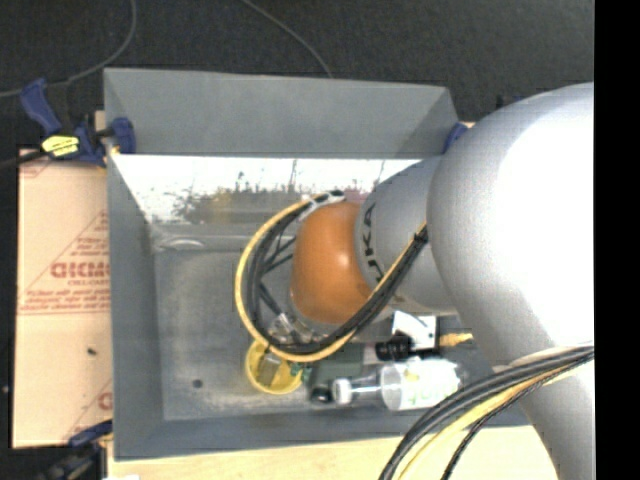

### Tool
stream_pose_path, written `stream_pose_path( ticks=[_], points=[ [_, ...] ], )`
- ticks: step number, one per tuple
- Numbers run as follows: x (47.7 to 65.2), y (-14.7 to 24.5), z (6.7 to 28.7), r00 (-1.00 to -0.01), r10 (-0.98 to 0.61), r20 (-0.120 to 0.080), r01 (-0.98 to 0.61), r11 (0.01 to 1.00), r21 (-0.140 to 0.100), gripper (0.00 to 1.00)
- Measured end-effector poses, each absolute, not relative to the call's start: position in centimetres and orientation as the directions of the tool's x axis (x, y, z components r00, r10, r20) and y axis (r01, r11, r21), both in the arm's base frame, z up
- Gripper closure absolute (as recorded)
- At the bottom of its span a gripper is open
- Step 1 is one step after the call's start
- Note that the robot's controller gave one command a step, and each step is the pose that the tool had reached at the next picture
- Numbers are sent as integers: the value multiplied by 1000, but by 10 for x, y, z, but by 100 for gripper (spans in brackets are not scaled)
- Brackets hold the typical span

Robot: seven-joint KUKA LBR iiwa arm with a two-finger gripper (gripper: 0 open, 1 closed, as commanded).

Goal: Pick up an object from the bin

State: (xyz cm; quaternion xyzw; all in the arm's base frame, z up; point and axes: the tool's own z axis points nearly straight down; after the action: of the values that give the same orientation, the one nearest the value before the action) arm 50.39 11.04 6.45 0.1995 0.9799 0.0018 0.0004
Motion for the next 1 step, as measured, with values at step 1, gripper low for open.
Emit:
stream_pose_path(
  ticks=[1],
  points=[
    [505, 113, 82, -887, 462, -5, 462, 887, 7, 100]
  ],
)
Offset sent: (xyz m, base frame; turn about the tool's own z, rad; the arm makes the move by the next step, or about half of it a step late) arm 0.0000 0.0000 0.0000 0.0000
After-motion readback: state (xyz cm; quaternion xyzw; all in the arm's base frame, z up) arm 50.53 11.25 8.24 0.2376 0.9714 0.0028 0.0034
